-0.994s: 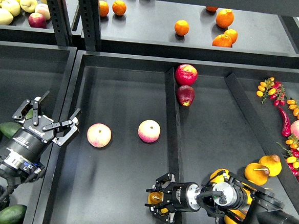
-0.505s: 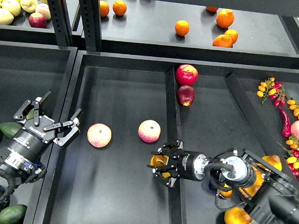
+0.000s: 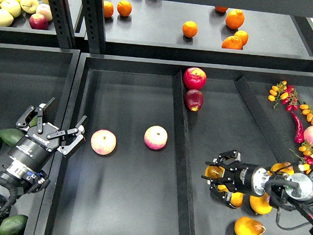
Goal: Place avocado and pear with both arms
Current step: 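Carry the yellow pear with the right gripper into the pear bin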
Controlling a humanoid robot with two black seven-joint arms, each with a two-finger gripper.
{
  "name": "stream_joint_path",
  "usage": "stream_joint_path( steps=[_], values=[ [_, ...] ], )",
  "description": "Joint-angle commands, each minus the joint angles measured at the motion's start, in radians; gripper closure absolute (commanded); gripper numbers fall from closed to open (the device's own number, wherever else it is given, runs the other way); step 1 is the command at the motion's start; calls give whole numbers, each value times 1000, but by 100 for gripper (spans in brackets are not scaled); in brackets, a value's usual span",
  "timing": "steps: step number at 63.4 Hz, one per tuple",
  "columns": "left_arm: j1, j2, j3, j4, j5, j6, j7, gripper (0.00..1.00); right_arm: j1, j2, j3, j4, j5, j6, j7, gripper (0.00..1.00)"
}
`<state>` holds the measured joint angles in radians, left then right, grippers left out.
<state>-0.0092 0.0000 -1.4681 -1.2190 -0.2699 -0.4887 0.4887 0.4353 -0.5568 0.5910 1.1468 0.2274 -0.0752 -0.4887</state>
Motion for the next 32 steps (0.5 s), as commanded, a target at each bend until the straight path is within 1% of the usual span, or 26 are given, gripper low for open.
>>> stream_joint_path(
  steps=[1,13,32],
  values=[
    [0,0,0,1,0,0,0,1,-35,0,-8,-4,-17,6,0,84],
    [0,0,2,3,0,0,0,1,-104,8,-8,-13,-66,18,0,83],
    [0,0,3,4,1,0,0,1,-147,11,-8,-53,-99,58,0,80]
  ],
)
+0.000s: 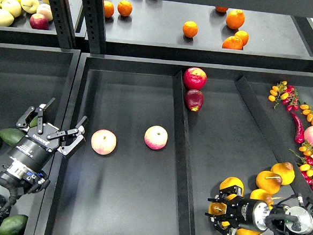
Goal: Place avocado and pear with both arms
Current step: 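Carry the yellow pear with the right gripper into the pear bin, then open the right gripper to release the pear among the pears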
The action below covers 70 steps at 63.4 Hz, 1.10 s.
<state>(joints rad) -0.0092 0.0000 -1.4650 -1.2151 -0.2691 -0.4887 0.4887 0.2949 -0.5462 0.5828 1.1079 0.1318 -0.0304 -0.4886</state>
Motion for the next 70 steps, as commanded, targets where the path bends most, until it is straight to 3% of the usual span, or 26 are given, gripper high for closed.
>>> stream_joint_path(
  steps=[1,13,29,47,55,70],
  values=[
    [0,0,0,-1,1,0,0,1,-7,0,2,-17,-3,17,0,80],
    [0,0,0,-3,1,0,0,1,-7,0,8,-22,-4,18,0,74],
    [0,0,2,-6,2,0,0,1,-7,-6,11,-22,-15,17,0,46],
    [3,0,5,-6,2,0,0,1,-7,-8,15,-13,-12,4,0,31],
    [3,0,6,-6,2,0,0,1,1,-1,28,-10,-9,-20,0,18],
    [6,0,6,-9,2,0,0,1,33,55,193,20,-3,-102,0,2]
  ],
)
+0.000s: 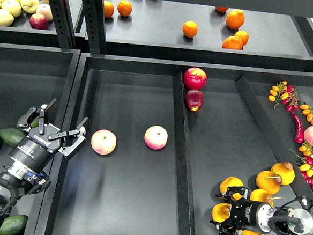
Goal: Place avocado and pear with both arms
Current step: 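Open the right gripper to release the pear among the pears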
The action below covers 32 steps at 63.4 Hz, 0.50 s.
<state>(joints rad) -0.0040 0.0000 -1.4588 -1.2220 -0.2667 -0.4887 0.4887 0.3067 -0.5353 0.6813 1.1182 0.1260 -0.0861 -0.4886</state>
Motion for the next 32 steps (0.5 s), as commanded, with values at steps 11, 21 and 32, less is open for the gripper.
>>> stream_joint_path(
  steps=[11,21,32],
  values=[
    [6,0,2,-1,0,0,0,1,69,155,291,5,-3,-141,0,1],
    [16,0,2,4,0,0,0,1,160,285,460,-40,-6,-184,0,1],
    [16,0,2,7,6,0,0,1,193,394,584,-81,-6,-175,0,1]
  ],
)
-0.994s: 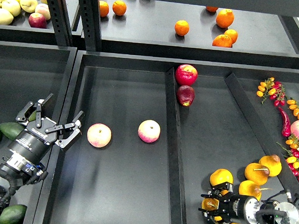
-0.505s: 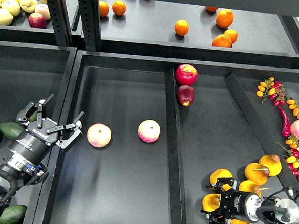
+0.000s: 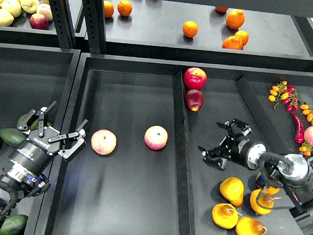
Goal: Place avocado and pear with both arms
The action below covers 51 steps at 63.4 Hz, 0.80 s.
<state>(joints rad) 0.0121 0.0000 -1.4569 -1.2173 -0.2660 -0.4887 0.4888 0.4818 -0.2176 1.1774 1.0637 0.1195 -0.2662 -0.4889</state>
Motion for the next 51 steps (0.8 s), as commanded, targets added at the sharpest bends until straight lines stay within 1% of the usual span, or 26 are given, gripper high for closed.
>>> stream_joint_path(
  steps=[1,4,11,15,25,32,39,43,44,51],
  values=[
    [-1,0,0,2,5,0,0,1,18,86,97,-30,-1,5,0,1],
    [-3,0,1,5,7,0,0,1,18,141,149,-34,-1,7,0,1],
    [-11,0,0,12,8,0,0,1,18,218,223,-45,-3,24,0,1],
    [-15,0,0,15,8,0,0,1,18,218,257,-54,-3,59,0,1],
    [-31,0,-16,6,10,0,0,1,15,218,350,-102,-3,208,0,1],
    [-37,0,-19,1,19,0,0,1,-2,218,407,-103,-1,255,0,0],
    [-37,0,-22,1,21,0,0,1,-71,218,455,-103,5,294,0,0],
    [-37,0,-22,1,22,0,0,1,-114,218,453,-107,6,354,0,0],
    [-35,0,-23,1,22,0,0,1,-132,218,450,-111,6,386,0,0],
    [-32,0,-28,5,27,0,0,1,-199,218,444,-130,9,485,0,0]
  ],
)
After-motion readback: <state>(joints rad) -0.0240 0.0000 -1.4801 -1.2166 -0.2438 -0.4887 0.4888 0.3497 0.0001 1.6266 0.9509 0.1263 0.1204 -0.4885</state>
